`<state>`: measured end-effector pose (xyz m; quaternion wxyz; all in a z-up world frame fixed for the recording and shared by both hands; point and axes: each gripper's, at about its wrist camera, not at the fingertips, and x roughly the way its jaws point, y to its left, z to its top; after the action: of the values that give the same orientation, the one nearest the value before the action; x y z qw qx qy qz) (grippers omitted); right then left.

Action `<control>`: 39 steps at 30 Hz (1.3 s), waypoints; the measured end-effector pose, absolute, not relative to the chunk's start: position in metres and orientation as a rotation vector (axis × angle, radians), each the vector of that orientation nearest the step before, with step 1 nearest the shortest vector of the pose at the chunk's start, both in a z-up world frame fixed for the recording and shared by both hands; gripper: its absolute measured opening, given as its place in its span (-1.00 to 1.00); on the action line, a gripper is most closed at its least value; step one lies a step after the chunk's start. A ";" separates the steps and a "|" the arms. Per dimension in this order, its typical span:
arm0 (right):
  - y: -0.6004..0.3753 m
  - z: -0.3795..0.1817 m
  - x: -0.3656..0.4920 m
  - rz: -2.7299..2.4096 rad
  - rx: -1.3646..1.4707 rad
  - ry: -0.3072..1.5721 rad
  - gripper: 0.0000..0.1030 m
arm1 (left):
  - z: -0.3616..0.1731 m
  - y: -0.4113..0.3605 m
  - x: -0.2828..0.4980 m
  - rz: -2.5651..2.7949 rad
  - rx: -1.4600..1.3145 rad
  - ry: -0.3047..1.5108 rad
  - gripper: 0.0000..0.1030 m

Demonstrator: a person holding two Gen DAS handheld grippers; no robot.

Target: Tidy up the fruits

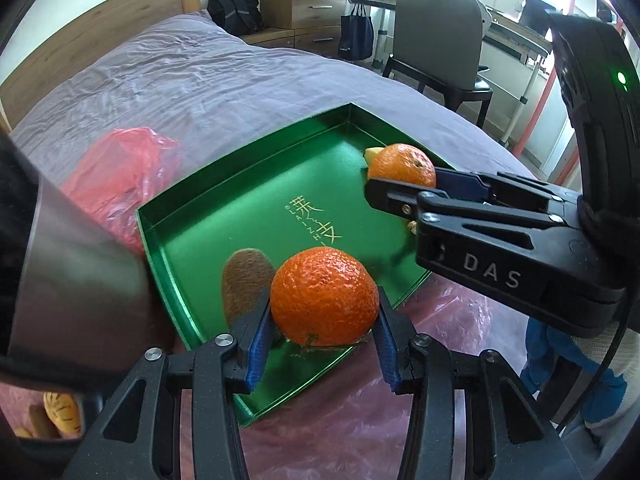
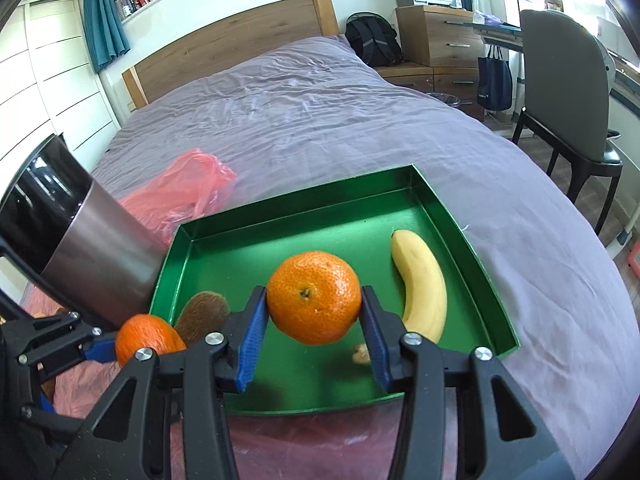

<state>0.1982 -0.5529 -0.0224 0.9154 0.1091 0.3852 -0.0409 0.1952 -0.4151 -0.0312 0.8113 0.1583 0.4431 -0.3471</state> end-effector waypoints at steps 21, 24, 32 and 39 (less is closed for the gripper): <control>-0.563 -0.069 0.222 -0.113 0.163 0.862 0.08 | -0.071 -0.434 0.204 -0.734 0.378 0.999 -0.22; -0.560 -0.071 0.224 -0.112 0.143 0.868 0.08 | -0.072 -0.435 0.204 -0.732 0.382 0.995 -0.21; -0.552 -0.074 0.225 -0.112 0.118 0.884 0.10 | -0.073 -0.434 0.206 -0.719 0.388 0.995 -0.20; -0.549 -0.075 0.223 -0.109 0.118 0.894 0.10 | -0.073 -0.433 0.206 -0.711 0.389 0.995 -0.20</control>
<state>0.2230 -0.5495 -0.0751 0.8986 0.0570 0.4319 -0.0528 0.2059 -0.4327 -0.0731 0.8011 0.1814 0.4642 -0.3314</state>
